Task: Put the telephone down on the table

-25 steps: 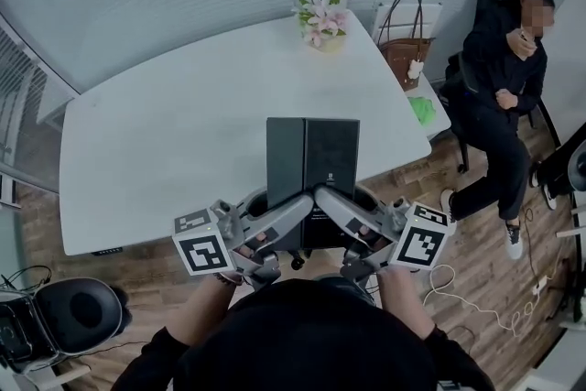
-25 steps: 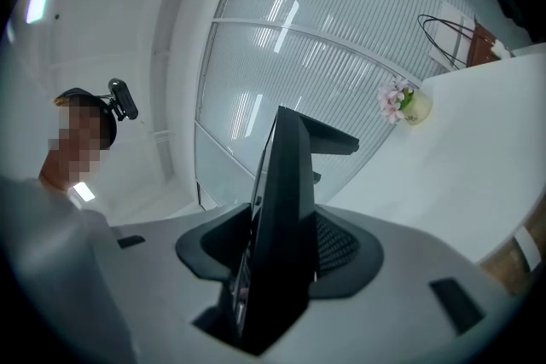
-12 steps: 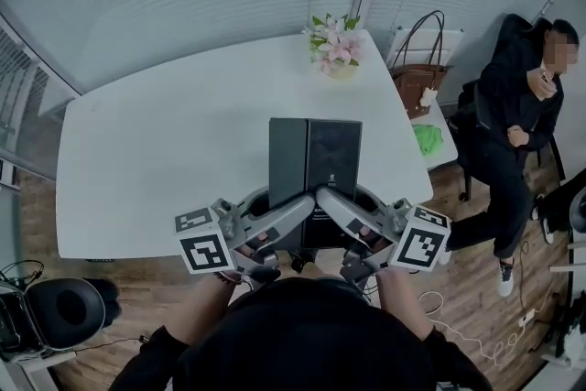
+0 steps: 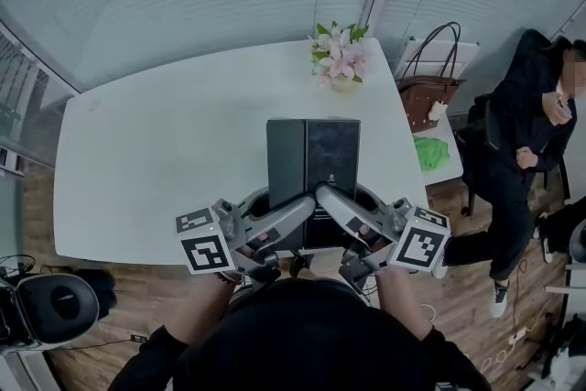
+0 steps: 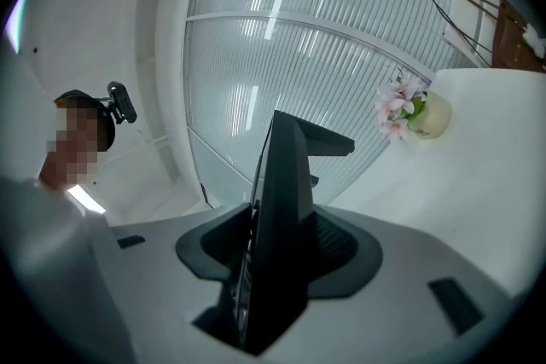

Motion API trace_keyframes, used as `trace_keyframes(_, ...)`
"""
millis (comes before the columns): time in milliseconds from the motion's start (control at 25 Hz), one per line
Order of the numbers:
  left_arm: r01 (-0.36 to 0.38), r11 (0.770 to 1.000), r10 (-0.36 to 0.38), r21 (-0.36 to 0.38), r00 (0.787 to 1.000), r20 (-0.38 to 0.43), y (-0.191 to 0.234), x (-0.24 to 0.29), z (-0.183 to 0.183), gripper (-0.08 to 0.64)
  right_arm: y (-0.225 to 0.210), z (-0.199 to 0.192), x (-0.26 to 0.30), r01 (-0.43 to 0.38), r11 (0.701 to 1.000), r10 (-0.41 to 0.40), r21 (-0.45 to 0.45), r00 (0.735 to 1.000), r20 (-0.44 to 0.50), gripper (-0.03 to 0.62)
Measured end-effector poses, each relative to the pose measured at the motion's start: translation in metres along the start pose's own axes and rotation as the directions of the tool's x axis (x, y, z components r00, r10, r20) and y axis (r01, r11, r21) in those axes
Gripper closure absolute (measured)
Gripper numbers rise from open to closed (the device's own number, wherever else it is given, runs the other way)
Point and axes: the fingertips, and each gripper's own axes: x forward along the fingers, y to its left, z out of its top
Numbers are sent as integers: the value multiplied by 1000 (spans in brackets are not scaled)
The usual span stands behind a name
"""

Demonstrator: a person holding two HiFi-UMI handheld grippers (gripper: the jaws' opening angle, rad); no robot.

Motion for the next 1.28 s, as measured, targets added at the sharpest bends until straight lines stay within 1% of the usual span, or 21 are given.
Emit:
trace_keyframes(280,-29,999,29,-13,1000,6,22,11,11,368,-21,12,11,1,1000,-1,27,1000,-26,397)
trace_keyframes(440,-39,998,39,-54,999,5,37,9,16,368,-32,12,22,18,999,-16,50,999,-31,403)
trace_keyframes(600,-42,997,42,-69,999,-3,49,6,24,368,-41,12,34,30,998,-28,62,999,-37,403)
trace_keyframes(760,-37,994,35,-104,999,-20,57,2,29,367,-46,9,42,54,996,-51,73,998,-38,403)
trace_keyframes(1080,-49,993,43,-104,997,-63,75,-1,31,364,-59,7,53,82,994,-79,76,996,-38,402)
trace_keyframes(1280,-65,992,55,-108,995,-87,89,-5,29,362,-73,0,58,95,990,-91,104,995,-40,402)
